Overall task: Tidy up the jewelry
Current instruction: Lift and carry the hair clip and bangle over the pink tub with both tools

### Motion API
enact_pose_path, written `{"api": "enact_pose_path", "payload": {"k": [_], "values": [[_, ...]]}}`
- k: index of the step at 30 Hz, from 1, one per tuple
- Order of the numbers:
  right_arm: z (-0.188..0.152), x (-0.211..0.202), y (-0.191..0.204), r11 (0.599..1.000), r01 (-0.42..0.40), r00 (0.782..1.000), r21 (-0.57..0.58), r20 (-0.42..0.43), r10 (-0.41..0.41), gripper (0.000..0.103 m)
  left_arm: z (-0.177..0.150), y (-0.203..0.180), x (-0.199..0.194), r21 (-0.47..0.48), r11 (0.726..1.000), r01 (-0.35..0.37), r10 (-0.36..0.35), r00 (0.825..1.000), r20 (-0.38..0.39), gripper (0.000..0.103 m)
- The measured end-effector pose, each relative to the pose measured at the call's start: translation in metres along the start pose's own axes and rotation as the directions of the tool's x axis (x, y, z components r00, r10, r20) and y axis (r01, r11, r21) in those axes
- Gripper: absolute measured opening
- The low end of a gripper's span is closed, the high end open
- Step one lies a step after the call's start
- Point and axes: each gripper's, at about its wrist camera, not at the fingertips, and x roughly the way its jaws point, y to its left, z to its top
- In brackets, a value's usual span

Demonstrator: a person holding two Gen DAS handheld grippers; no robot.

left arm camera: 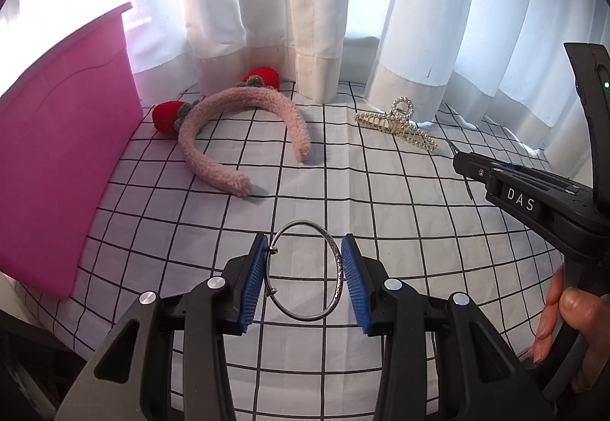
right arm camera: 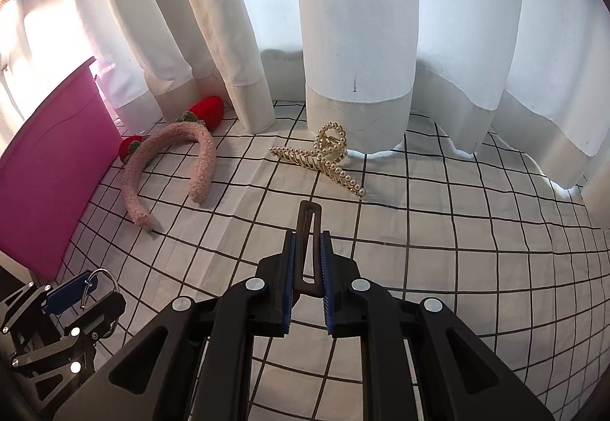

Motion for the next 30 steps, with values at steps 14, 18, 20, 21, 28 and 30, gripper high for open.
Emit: {"api": "enact_pose_path", "payload": {"k": [14, 18, 20, 21, 28, 30], "values": [[0.036, -0.058, 0.054, 0.994, -0.06, 0.994, -0.087, 0.09, 0.068, 0.012, 0.052, 0.045, -0.078, -0.051, 0.999, 0.006, 0.001, 0.99, 0.141, 0.039], [0.059, -0.068, 0.08, 0.987, -0.091, 0.986, -0.13, 0.127, 0.107, 0.012, 0.07, 0.067, -0.1, -0.079, 0.997, -0.004, 0.018, 0.983, 0.185, 0.039], [0.072, -0.072, 0.096, 0.982, -0.108, 0.981, -0.156, 0.144, 0.131, 0.012, 0.08, 0.082, -0.111, -0.1, 0.995, -0.016, 0.037, 0.977, 0.208, 0.039], [0.079, -0.075, 0.105, 0.978, -0.12, 0.977, -0.171, 0.155, 0.147, 0.012, 0.084, 0.091, -0.117, -0.113, 0.993, -0.023, 0.048, 0.974, 0.219, 0.039], [0.124, -0.081, 0.182, 0.93, -0.221, 0.942, -0.295, 0.181, 0.281, 0.012, 0.108, 0.158, -0.148, -0.21, 0.971, -0.111, 0.168, 0.946, 0.278, 0.039], [0.135, -0.078, 0.207, 0.909, -0.261, 0.931, -0.324, 0.165, 0.326, 0.012, 0.11, 0.18, -0.151, -0.246, 0.959, -0.141, 0.207, 0.941, 0.268, 0.039]]}}
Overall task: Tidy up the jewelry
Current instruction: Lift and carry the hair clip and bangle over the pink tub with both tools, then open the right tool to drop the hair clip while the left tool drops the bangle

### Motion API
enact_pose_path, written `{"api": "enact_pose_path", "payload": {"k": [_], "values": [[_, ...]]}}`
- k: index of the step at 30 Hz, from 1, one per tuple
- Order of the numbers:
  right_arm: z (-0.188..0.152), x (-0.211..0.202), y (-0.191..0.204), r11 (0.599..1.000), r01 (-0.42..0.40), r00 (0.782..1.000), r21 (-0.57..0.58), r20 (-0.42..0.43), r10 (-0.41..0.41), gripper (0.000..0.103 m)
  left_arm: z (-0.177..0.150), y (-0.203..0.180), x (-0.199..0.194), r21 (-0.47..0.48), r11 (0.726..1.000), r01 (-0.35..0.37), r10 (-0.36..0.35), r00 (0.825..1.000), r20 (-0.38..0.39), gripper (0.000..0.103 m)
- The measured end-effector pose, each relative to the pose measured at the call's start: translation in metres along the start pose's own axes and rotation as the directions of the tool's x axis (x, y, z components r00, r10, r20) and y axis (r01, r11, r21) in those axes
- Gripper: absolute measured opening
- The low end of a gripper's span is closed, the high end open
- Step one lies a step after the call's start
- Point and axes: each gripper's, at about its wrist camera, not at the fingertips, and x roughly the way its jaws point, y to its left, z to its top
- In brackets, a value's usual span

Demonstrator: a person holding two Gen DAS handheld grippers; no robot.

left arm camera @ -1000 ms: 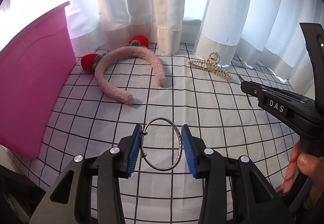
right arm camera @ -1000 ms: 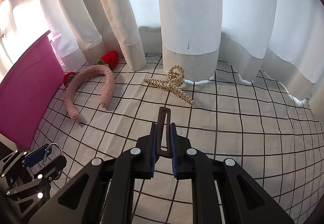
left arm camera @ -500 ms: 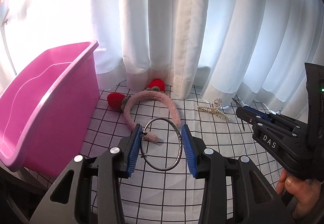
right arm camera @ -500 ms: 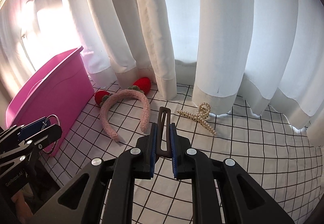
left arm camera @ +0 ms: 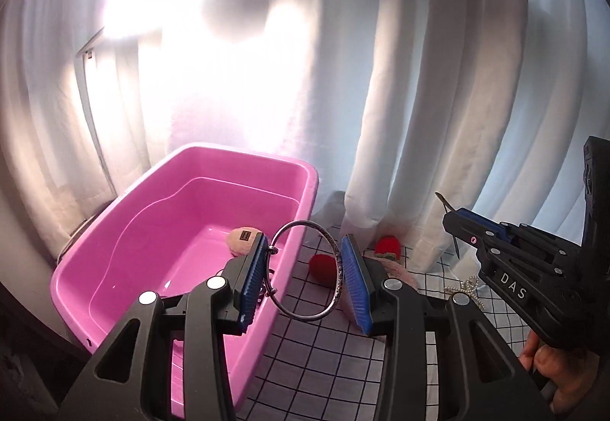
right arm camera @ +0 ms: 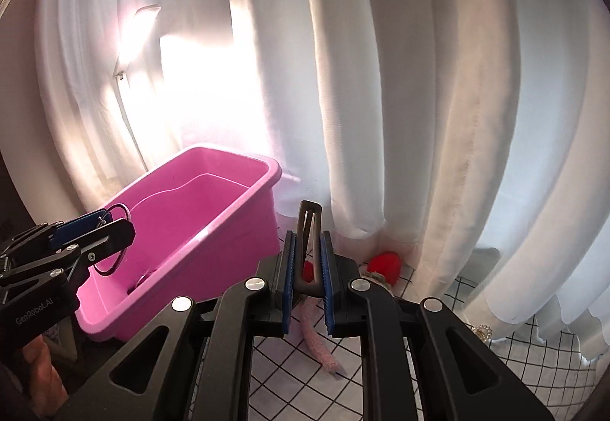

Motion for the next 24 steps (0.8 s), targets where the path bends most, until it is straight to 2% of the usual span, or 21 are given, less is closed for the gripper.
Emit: {"api": "enact_pose_path", "payload": {"k": [3, 7, 12, 18, 24], "values": [[0.019, 0.02, 0.024, 0.997, -0.083, 0.996, -0.002, -0.016, 0.083, 0.012, 0.006, 0.032, 0.006, -0.032, 0.997, -0.071, 0.07, 0.997, -0.018, 0.039], [0.035, 0.045, 0.063, 0.988, -0.137, 0.99, -0.066, -0.037, 0.135, 0.012, 0.007, 0.072, 0.016, -0.075, 0.986, -0.148, 0.144, 0.988, -0.057, 0.039], [0.045, 0.083, 0.109, 0.972, -0.202, 0.976, -0.117, -0.101, 0.191, 0.012, 0.007, 0.113, 0.026, -0.114, 0.971, -0.209, 0.199, 0.976, -0.093, 0.039], [0.047, 0.128, 0.144, 0.96, -0.244, 0.956, -0.138, -0.199, 0.215, 0.012, -0.001, 0.141, 0.05, -0.137, 0.957, -0.257, 0.234, 0.958, -0.162, 0.039], [0.043, 0.16, 0.156, 0.962, -0.232, 0.944, -0.146, -0.273, 0.186, 0.012, -0.01, 0.159, 0.069, -0.153, 0.948, -0.279, 0.235, 0.939, -0.252, 0.039]]}}
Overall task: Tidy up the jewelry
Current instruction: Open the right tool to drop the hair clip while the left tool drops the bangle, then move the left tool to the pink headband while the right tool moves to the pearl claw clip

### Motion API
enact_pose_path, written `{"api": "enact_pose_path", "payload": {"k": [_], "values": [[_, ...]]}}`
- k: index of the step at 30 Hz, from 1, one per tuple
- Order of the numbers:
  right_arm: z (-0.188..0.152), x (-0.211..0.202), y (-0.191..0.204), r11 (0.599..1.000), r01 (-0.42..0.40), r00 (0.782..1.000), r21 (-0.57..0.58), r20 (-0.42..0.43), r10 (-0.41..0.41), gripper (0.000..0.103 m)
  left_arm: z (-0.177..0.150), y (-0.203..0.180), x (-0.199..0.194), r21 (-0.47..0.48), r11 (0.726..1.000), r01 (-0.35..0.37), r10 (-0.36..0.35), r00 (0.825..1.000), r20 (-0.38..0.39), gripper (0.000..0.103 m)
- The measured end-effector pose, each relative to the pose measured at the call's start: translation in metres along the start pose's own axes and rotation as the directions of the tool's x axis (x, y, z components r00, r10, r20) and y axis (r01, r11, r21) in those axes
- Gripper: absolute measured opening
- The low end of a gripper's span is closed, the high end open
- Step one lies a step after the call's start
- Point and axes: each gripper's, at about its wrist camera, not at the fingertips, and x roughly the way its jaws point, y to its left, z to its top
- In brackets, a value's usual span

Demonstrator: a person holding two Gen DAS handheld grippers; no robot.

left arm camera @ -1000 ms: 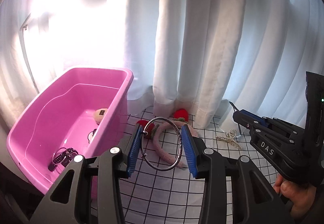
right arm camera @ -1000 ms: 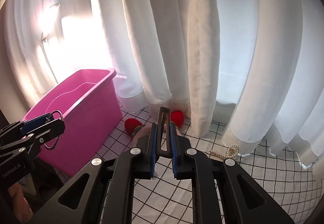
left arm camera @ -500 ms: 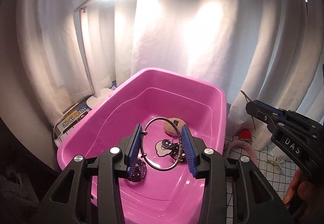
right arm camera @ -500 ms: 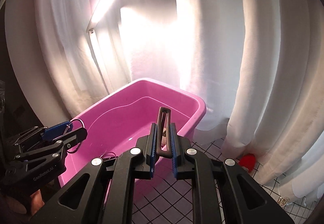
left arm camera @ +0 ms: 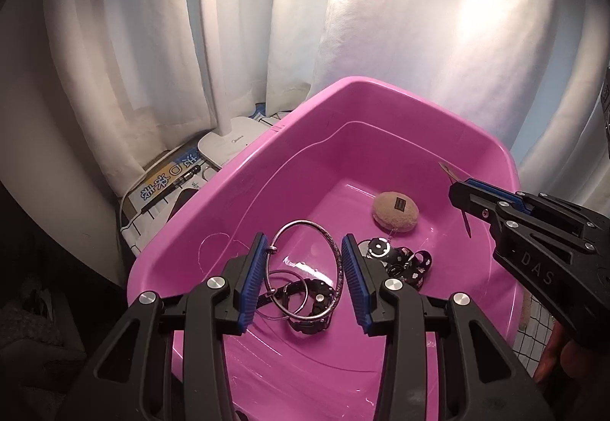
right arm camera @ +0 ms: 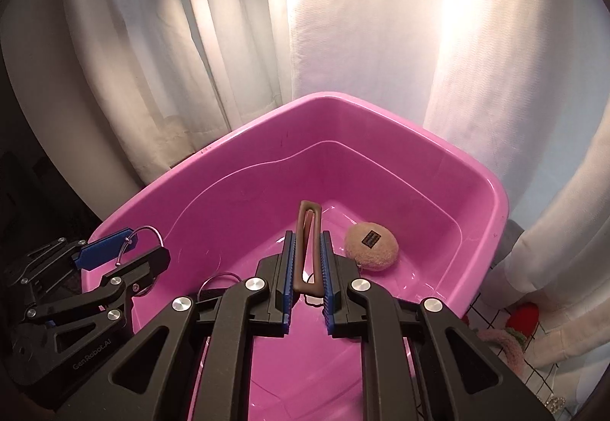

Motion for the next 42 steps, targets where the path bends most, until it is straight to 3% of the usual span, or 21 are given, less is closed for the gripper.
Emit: {"api": "enact_pose_path", "payload": {"k": [7, 9, 10, 13, 15, 16, 28, 34, 42], "values": [[0.002, 0.026, 0.002, 0.999, 0.028, 0.998, 0.018, -0.063, -0.027, 0.013, -0.006, 0.006, 0.014, -0.016, 1.0, 0.005, -0.006, 0.998, -0.068, 0.04], [0.003, 0.031, -0.001, 0.998, 0.041, 0.996, 0.038, -0.079, -0.038, 0.025, -0.009, 0.007, 0.018, -0.02, 1.0, -0.001, 0.0, 0.996, -0.087, 0.045], [0.005, 0.033, -0.003, 0.998, 0.048, 0.996, 0.049, -0.081, -0.044, 0.038, -0.009, 0.009, 0.018, -0.024, 1.0, -0.011, 0.008, 0.996, -0.091, 0.049], [0.004, 0.029, -0.009, 0.995, 0.059, 0.996, 0.08, -0.078, -0.053, 0.045, -0.011, 0.013, 0.017, -0.036, 0.999, -0.02, 0.016, 0.996, -0.089, 0.055], [0.004, 0.028, -0.011, 0.994, 0.069, 0.995, 0.088, -0.077, -0.062, 0.05, -0.011, 0.016, 0.015, -0.044, 0.999, -0.029, 0.025, 0.996, -0.088, 0.086], [0.003, 0.027, -0.012, 0.993, 0.073, 0.995, 0.091, -0.076, -0.066, 0.051, -0.011, 0.019, 0.013, -0.054, 0.998, -0.031, 0.027, 0.997, -0.073, 0.089], [-0.004, -0.001, -0.016, 0.987, 0.088, 0.996, 0.134, -0.029, -0.085, 0.055, -0.01, 0.026, -0.006, -0.075, 0.997, -0.017, 0.014, 0.999, -0.032, 0.095], [-0.015, -0.042, -0.025, 0.979, 0.092, 0.993, 0.184, 0.055, -0.104, 0.059, -0.007, 0.016, -0.029, -0.046, 0.999, -0.018, 0.019, 1.0, 0.019, 0.095], [-0.073, -0.111, -0.051, 0.953, 0.151, 0.969, 0.264, 0.15, -0.195, 0.062, -0.015, -0.043, -0.081, 0.095, 0.99, 0.104, -0.116, 0.985, 0.127, 0.097]]}}
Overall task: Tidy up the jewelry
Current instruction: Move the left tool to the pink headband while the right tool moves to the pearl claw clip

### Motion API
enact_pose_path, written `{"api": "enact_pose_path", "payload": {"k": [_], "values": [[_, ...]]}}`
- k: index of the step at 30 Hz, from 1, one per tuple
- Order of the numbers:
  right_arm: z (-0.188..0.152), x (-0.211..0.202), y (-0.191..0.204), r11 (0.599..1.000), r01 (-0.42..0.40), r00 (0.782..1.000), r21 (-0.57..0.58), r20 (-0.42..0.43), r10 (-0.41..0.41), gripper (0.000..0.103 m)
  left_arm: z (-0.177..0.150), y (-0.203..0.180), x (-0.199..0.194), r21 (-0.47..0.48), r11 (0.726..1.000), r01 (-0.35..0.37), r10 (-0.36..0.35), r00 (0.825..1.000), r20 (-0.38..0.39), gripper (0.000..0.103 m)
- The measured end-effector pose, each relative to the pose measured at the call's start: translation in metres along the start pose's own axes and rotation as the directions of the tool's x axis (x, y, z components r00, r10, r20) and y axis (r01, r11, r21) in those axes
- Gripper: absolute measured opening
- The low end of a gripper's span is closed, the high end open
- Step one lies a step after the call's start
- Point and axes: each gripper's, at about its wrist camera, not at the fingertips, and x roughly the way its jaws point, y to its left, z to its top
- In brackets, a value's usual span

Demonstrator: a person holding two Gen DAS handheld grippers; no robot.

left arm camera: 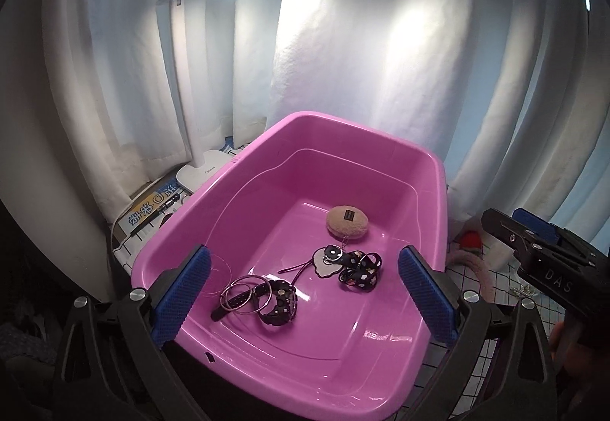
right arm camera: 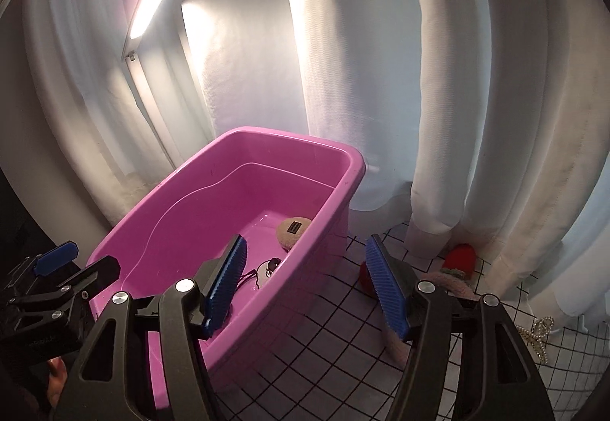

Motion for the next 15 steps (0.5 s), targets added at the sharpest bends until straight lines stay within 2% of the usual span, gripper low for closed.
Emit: {"api": "enact_pose_path", "payload": {"k": [4, 8, 11, 15], "values": [[-0.03, -0.032, -0.043, 0.994, 0.094, 0.995, 0.047, 0.026, -0.096, 0.062, -0.004, -0.044, -0.015, 0.051, 0.993, 0.109, -0.111, 0.994, 0.026, 0.097], [-0.065, -0.059, -0.093, 0.976, 0.182, 0.983, 0.119, 0.006, -0.184, 0.062, -0.012, -0.091, -0.016, 0.108, 0.975, 0.195, -0.198, 0.98, 0.019, 0.097], [-0.091, -0.076, -0.131, 0.953, 0.246, 0.969, 0.177, -0.021, -0.246, 0.062, -0.023, -0.124, -0.007, 0.15, 0.961, 0.233, -0.233, 0.972, -0.016, 0.097], [-0.121, -0.094, -0.176, 0.917, 0.313, 0.949, 0.246, -0.05, -0.31, 0.062, -0.04, -0.158, 0.016, 0.165, 0.956, 0.241, -0.234, 0.97, -0.061, 0.097]]}}
